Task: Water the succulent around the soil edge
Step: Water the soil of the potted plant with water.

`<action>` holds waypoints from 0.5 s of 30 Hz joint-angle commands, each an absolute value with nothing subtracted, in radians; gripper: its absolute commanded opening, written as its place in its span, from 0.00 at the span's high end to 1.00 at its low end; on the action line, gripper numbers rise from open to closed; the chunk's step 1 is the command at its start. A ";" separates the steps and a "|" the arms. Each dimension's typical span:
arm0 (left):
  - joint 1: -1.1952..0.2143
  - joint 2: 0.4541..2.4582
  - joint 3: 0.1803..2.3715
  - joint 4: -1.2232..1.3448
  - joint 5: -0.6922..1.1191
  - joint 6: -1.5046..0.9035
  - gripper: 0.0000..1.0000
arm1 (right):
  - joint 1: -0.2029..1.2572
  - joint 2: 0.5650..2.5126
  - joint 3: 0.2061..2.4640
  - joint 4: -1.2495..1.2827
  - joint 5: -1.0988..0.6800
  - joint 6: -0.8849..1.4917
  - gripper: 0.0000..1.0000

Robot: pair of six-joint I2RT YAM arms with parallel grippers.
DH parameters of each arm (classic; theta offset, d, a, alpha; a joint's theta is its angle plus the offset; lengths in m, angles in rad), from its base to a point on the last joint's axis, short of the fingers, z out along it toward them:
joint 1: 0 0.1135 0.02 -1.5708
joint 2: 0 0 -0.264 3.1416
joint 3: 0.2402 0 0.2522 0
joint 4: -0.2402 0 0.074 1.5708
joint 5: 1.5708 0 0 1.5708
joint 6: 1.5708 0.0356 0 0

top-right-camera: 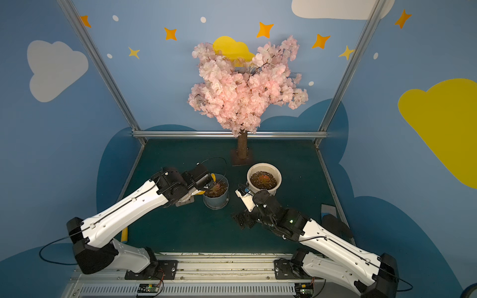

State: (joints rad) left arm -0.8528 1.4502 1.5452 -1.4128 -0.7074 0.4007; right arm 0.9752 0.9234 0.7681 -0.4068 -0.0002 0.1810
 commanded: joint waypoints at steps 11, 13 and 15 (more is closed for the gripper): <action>-0.839 1.376 1.538 -1.458 -0.738 0.385 0.97 | 0.979 0.948 0.777 -0.331 0.014 0.199 0.04; -0.837 1.369 1.529 -1.460 -0.738 0.385 0.97 | 0.979 0.954 0.776 -0.320 0.010 0.202 0.04; -0.835 1.365 1.524 -1.464 -0.739 0.385 0.97 | 0.979 0.959 0.779 -0.314 0.008 0.205 0.05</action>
